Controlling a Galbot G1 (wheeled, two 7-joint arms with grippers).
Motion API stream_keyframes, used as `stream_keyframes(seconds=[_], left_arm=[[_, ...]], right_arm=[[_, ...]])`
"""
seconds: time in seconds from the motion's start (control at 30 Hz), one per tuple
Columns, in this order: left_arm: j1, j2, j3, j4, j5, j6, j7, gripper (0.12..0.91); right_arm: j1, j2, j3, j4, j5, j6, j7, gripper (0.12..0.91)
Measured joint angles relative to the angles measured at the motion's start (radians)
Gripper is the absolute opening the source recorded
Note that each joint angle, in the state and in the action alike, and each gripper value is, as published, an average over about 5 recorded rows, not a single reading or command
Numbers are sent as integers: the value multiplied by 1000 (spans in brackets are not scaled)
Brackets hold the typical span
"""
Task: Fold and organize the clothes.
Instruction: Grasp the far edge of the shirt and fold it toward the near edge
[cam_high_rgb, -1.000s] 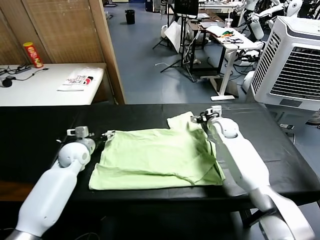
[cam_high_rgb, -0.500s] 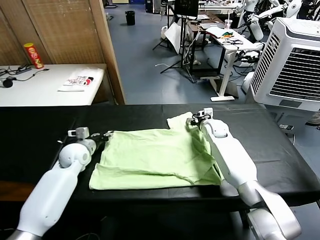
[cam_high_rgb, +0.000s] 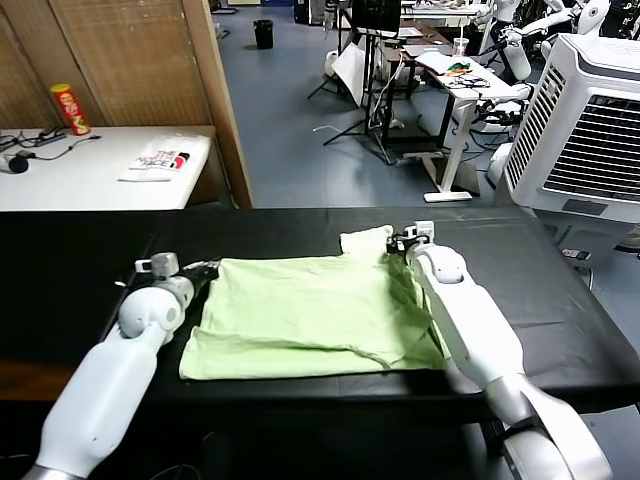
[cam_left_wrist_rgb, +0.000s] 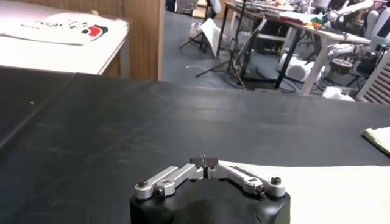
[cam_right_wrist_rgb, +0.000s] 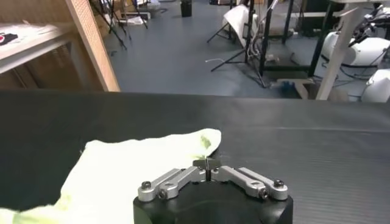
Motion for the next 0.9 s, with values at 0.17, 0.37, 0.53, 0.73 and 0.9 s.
stream_keyframes(seconds=[0.17,0.37,0.53,0.73,0.9], left_arm=[[70,27,-39,-86,5,-11,-12,125],[184,64,-96,-225,3,-15,-30,125],[290,87,-153,-347,7,-11,-42,125],[417,96,-226,-468,11,1,-59,125],[504,97,-267,-523,40,16,-52,125]], right_arm=[[-79,-90,29,196,93,-52,31,123],[-193,-199,66,403,184,-131,81,123],[-304,-277,94,557,203,-182,113,123],[-441,-331,128,710,204,-185,133,123],[-532,-341,143,784,190,-184,147,123]])
